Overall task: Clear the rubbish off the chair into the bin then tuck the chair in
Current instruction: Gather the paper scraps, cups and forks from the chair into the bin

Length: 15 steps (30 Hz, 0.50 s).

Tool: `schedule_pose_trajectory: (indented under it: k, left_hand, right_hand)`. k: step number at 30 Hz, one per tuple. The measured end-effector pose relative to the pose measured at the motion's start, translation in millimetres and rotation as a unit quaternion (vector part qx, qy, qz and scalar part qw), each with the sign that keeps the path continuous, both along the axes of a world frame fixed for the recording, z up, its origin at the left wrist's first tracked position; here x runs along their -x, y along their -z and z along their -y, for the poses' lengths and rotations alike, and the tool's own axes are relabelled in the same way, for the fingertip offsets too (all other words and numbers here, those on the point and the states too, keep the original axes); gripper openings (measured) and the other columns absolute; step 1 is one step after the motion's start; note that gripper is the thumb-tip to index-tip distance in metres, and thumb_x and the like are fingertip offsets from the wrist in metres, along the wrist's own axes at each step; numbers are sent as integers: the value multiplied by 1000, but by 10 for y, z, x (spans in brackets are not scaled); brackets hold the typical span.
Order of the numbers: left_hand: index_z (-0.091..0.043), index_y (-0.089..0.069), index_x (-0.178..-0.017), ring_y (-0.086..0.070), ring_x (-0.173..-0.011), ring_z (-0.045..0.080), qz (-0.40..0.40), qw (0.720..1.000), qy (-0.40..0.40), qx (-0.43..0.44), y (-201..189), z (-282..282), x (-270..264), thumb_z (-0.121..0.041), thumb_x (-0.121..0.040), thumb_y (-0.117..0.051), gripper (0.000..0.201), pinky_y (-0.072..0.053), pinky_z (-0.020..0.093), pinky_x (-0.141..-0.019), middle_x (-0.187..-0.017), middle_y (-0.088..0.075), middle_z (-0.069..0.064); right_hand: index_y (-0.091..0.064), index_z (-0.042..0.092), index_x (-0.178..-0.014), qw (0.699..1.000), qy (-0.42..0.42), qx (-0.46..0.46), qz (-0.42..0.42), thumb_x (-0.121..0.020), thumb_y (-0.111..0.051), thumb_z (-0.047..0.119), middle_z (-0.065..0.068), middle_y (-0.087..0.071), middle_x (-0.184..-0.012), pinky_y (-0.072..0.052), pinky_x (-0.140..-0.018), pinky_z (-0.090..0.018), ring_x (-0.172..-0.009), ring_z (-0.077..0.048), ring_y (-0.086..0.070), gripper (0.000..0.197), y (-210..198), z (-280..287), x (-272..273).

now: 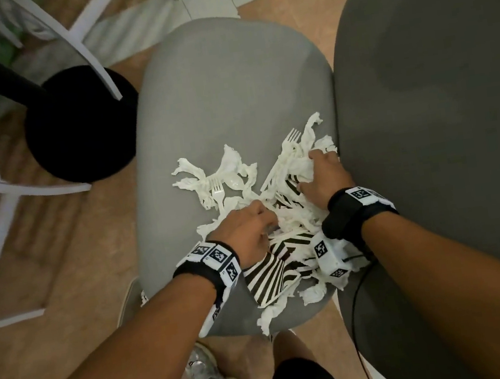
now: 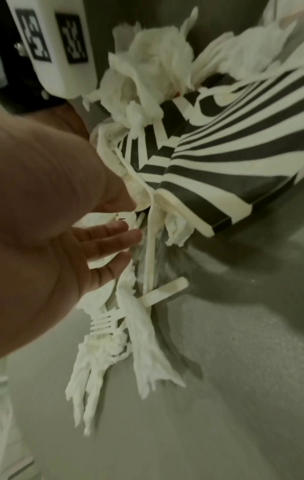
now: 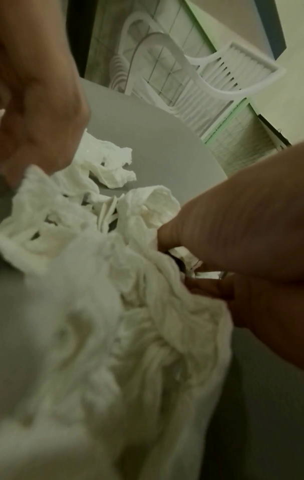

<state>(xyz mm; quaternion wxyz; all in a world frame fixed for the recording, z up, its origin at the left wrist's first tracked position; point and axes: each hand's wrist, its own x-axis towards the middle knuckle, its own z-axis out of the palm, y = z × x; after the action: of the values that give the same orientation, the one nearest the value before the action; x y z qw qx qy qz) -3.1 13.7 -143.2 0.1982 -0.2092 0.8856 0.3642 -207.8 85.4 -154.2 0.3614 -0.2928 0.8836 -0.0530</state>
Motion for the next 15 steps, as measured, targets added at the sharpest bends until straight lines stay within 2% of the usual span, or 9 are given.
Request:
schedule_pose_trajectory:
  k: [2, 4, 6, 8, 12, 14, 15]
  left_hand:
    - [-30, -60, -122, -49, -109, 23, 7, 1000, 9, 4, -15, -88, -5, -30, -87, -61, 36, -45, 34, -91, -123, -51, -3]
    - [-31, -60, -123, -40, -117, 25, 16, 1000, 0, 15, 26, -192, 1, -41, -86, -63, 39, -35, 37, -99, -125, -50, -3]
    - [-30, -64, -113, -36, -119, 25, 13, 999, -9, 38, 64, -273, 4, -42, -86, -63, 30, -27, 39, -102, -124, -49, -3]
    - [-29, -65, -103, -37, -119, 26, -2, 998, -13, 56, 98, -312, -13, -38, -87, -62, 18, -25, 41, -103, -122, -50, -4]
    - [-24, -62, -96, -43, -114, 23, -5, 998, -59, 28, 29, -264, -89, -30, -90, -57, 10, -32, 41, -98, -110, -56, -4]
    - [-20, -58, -90, -53, -99, 22, -12, 992, -125, -1, -87, -181, -158, -27, -88, -56, 8, -41, 39, -89, -97, -59, -2]
    - [-18, -56, -87, -56, -88, 23, -18, 986, -162, -18, -149, -137, -199, -25, -87, -56, 7, -45, 37, -80, -89, -59, -2]
  right_hand:
    - [-32, 19, -148, 999, 27, 28, 11, -86, -72, 23, -10, -28, -151, -43, -106, -39, -130, -33, -48, 75, -28, 28, -47]
    - [-31, 19, -148, 997, 38, 57, 19, -86, -70, 19, -8, -26, -151, -41, -105, -35, -128, -31, -48, 74, -66, 52, -89]
    - [-34, 20, -147, 996, 31, 76, 19, -86, -66, 15, -7, -28, -150, -42, -104, -33, -125, -29, -50, 69, -111, 77, -128]
    - [-39, 22, -144, 995, 22, 92, 14, -87, -63, 14, -6, -35, -146, -42, -105, -34, -123, -27, -51, 62, -139, 96, -161]
    - [-46, 23, -139, 992, 9, 126, -5, -88, -66, 16, -7, -49, -139, -34, -97, -24, -124, -24, -50, 55, -209, 89, -237]
    - [-45, 22, -139, 989, 8, 147, -12, -90, -66, 16, -6, -48, -141, -34, -98, -23, -123, -23, -51, 54, -287, 86, -289]
    - [-45, 22, -139, 987, 9, 160, -17, -90, -66, 16, -5, -48, -141, -33, -97, -22, -119, -21, -53, 53, -334, 91, -316]
